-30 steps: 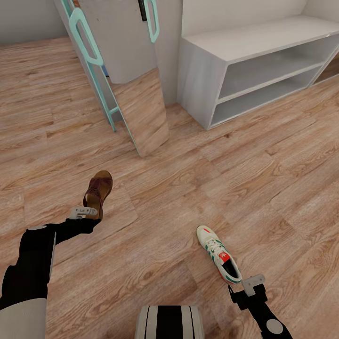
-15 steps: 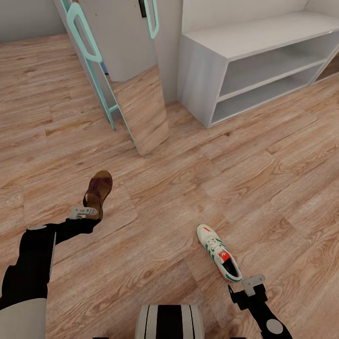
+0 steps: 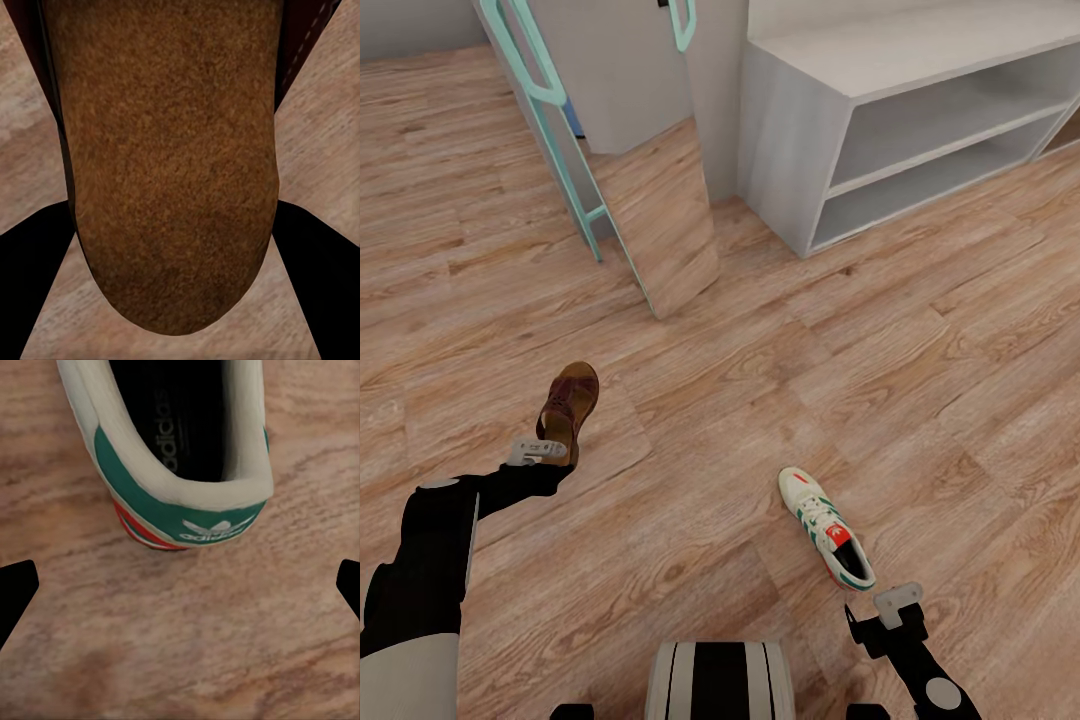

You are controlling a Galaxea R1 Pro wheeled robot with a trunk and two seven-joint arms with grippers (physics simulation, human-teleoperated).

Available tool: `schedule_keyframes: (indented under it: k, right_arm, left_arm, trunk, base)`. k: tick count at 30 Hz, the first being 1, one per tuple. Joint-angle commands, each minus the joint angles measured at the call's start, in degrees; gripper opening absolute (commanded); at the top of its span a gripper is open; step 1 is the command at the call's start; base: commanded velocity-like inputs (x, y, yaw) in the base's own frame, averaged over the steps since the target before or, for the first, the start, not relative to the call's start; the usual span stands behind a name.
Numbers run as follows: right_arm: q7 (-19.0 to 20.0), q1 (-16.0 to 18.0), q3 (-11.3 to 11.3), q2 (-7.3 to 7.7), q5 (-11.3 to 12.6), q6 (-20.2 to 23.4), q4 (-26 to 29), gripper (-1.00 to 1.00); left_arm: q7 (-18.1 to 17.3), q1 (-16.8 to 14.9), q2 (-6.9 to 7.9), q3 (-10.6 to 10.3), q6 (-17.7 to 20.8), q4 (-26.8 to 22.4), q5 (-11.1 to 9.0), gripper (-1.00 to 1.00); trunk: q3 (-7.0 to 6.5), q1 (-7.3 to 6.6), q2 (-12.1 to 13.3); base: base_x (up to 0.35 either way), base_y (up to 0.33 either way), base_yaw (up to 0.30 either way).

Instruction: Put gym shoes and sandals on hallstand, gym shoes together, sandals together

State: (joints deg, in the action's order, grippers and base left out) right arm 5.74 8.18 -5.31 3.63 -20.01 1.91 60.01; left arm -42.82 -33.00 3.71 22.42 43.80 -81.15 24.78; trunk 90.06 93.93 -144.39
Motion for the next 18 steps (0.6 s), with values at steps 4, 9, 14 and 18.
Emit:
schedule_keyframes:
  k: [4, 9, 14, 18]
  right_arm:
    - [0.4, 0.0, -0.1, -0.03, -0.6, 0.2, 0.1, 1.00]
    - [0.4, 0.0, -0.1, -0.03, -0.6, 0.2, 0.1, 1.00]
    - [0.4, 0.0, -0.1, -0.03, -0.6, 0.2, 0.1, 1.00]
    - [0.3, 0.0, -0.1, -0.04, -0.6, 0.2, 0.1, 1.00]
  left_arm:
    - [-0.6, 0.0, -0.01, 0.1, 0.1, -0.1, 0.5, -1.00]
    - [-0.6, 0.0, -0.01, 0.1, 0.1, -0.1, 0.5, -1.00]
    - [-0.6, 0.0, -0.01, 0.1, 0.1, -0.1, 0.5, -1.00]
    - [-0.6, 0.0, -0.01, 0.1, 0.1, -0.1, 0.5, -1.00]
  trunk:
    - [0.31, 0.02, 0.0]
    - [1.75, 0.15, -0.1]
    - [2.48, 0.20, -0.1]
    - [2.54, 0.20, -0.1]
  base:
    - [0.000, 0.000, 0.000]
    - [0.000, 0.000, 0.000]
    - [0.000, 0.000, 0.000]
    - [0.000, 0.000, 0.000]
